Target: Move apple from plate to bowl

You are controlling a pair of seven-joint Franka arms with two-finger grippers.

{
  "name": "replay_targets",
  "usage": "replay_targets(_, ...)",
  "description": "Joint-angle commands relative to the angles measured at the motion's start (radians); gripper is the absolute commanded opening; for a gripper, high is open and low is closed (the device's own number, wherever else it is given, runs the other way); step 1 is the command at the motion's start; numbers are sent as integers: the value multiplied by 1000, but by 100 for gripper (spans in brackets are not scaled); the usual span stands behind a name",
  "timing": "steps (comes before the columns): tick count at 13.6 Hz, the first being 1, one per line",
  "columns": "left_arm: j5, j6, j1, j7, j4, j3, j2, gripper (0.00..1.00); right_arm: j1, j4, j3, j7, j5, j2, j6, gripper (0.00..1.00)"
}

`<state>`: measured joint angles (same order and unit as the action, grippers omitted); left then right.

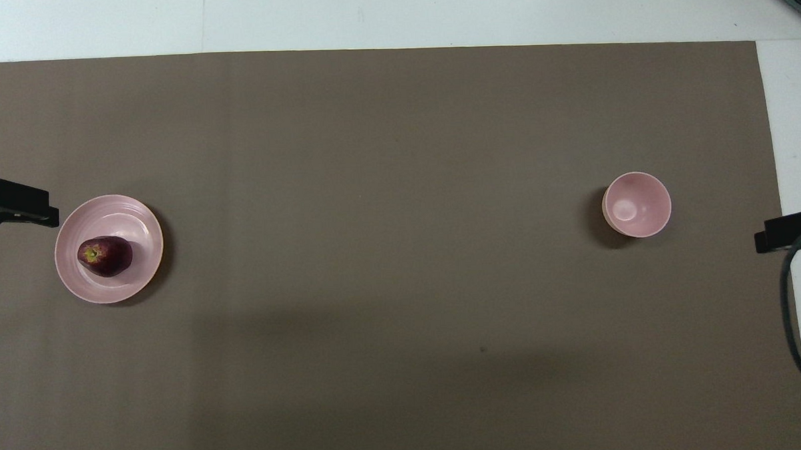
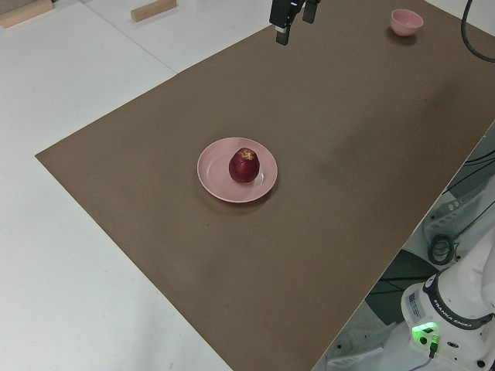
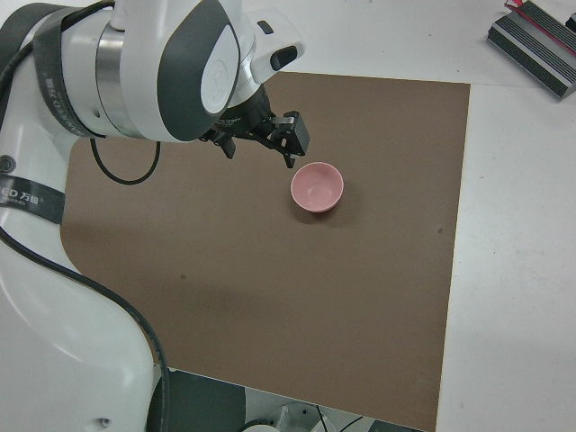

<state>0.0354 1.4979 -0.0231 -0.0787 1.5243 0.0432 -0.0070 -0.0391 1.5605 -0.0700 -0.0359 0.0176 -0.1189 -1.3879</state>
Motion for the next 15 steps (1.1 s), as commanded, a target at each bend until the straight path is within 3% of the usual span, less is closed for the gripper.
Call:
replay_targets(1, 6, -8, -29, 13, 4, 1, -13, 100, 24, 21, 6, 31, -2, -12, -22, 100)
replay_targets(8, 1, 5, -20, 16, 59, 6, -21, 100, 25, 35, 2, 31, -2, -18, -33, 100)
replay_targets(15, 1, 230, -32, 17, 286, 4, -25, 100, 51, 35, -4, 37, -1, -21, -19, 100)
